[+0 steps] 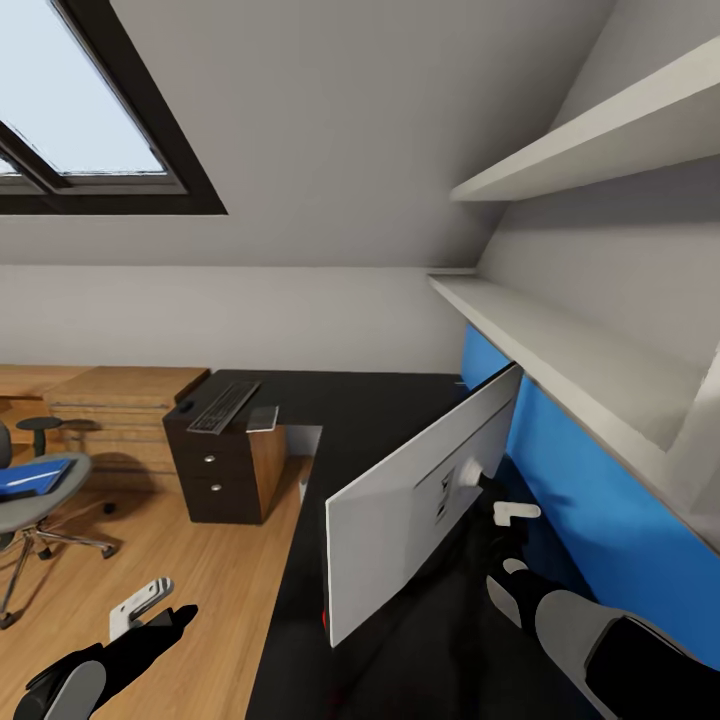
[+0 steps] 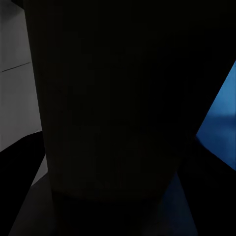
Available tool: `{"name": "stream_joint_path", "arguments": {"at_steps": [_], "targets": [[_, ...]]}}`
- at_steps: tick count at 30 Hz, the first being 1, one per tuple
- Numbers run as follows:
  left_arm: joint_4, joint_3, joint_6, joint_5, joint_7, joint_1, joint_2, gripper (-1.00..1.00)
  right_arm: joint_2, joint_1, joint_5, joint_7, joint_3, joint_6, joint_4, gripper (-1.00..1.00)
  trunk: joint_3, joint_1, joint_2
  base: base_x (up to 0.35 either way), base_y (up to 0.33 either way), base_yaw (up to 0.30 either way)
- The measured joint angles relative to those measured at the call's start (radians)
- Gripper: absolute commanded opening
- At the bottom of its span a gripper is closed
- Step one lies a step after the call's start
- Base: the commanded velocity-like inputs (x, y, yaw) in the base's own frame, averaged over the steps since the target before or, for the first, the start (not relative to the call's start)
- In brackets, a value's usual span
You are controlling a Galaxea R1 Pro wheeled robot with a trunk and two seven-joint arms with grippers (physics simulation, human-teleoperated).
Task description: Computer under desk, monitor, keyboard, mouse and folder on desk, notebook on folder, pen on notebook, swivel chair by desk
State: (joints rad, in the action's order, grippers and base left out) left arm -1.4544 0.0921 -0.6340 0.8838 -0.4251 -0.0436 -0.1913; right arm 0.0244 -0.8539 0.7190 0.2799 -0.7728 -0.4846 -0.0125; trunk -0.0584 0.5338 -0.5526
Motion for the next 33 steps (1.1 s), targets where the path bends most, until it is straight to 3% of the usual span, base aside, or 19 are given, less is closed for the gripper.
{"name": "stream_joint_path", "arguments": {"at_steps": [19, 33], "targets": [[0.0, 0.0, 0.0, 0.004, 0.0, 0.0, 0.001, 1.0, 0.0, 0.0, 0.0, 0.0, 0.0, 0.0, 0.0, -1.0, 0.0, 0.0, 0.0, 0.18, 0.0, 0.0], [0.0, 0.0, 0.0, 0.005, 0.0, 0.0, 0.001, 1.0, -0.001, 0.0, 0.003, 0.0, 0.0, 0.0, 0.0, -1.0, 0.001, 0.0, 0.0, 0.019, 0.0, -0.011]]}}
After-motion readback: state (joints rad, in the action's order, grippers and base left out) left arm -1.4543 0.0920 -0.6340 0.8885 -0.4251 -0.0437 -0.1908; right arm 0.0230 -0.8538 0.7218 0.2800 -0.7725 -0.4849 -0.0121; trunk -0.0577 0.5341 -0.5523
